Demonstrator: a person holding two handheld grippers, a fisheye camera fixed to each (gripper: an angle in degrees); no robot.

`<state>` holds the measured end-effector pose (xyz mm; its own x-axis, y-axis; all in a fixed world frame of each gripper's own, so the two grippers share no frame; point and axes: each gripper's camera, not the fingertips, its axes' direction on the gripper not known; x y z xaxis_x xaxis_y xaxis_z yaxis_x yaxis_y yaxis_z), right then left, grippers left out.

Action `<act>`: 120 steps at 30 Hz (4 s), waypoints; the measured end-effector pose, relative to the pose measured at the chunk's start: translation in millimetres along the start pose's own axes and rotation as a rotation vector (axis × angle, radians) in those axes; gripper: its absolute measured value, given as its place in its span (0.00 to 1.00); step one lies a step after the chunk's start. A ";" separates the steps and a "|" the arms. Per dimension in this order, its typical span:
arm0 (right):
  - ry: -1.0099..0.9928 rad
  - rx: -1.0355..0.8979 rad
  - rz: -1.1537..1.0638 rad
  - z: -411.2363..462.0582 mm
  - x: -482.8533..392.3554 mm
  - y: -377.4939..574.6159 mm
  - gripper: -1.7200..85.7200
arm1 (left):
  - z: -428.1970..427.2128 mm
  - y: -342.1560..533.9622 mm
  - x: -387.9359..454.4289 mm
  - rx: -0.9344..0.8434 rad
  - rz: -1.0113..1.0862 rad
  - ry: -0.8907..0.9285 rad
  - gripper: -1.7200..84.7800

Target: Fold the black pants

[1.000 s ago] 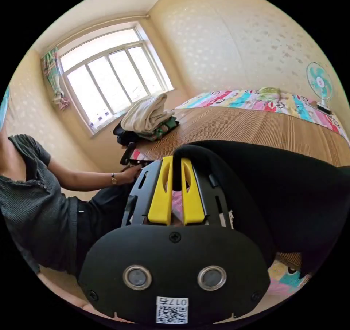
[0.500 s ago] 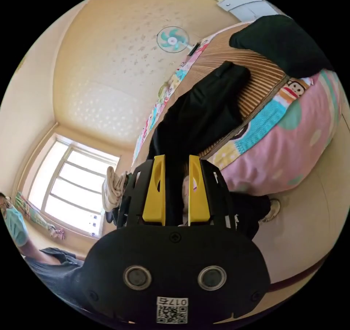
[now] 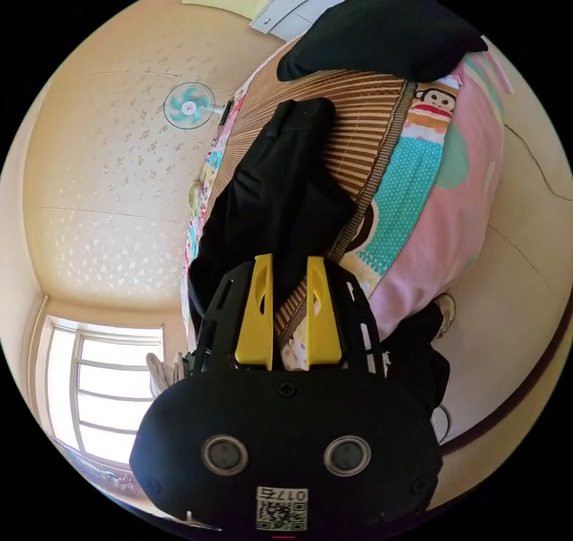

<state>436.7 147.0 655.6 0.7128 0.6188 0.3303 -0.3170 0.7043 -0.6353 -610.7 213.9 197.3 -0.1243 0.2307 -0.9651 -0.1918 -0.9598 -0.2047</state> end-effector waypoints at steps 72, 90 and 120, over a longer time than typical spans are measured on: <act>0.238 0.047 -1.297 -14.7 -483.3 80.8 0.03 | -302.8 -327.5 127.4 0.305 0.294 0.019 0.10; -0.042 -0.959 -0.813 120.7 -146.5 252.8 0.10 | -128.1 42.6 -55.1 -0.248 -0.106 0.016 0.18; 0.551 -0.546 -0.738 -54.7 -124.2 85.8 0.11 | -147.7 3.3 9.6 -0.261 -0.080 0.245 0.13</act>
<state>355.2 111.5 521.8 0.8416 -0.2347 0.4865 0.5332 0.5049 -0.6788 -468.7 189.4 163.2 0.1235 0.2922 -0.9483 0.0675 -0.9559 -0.2858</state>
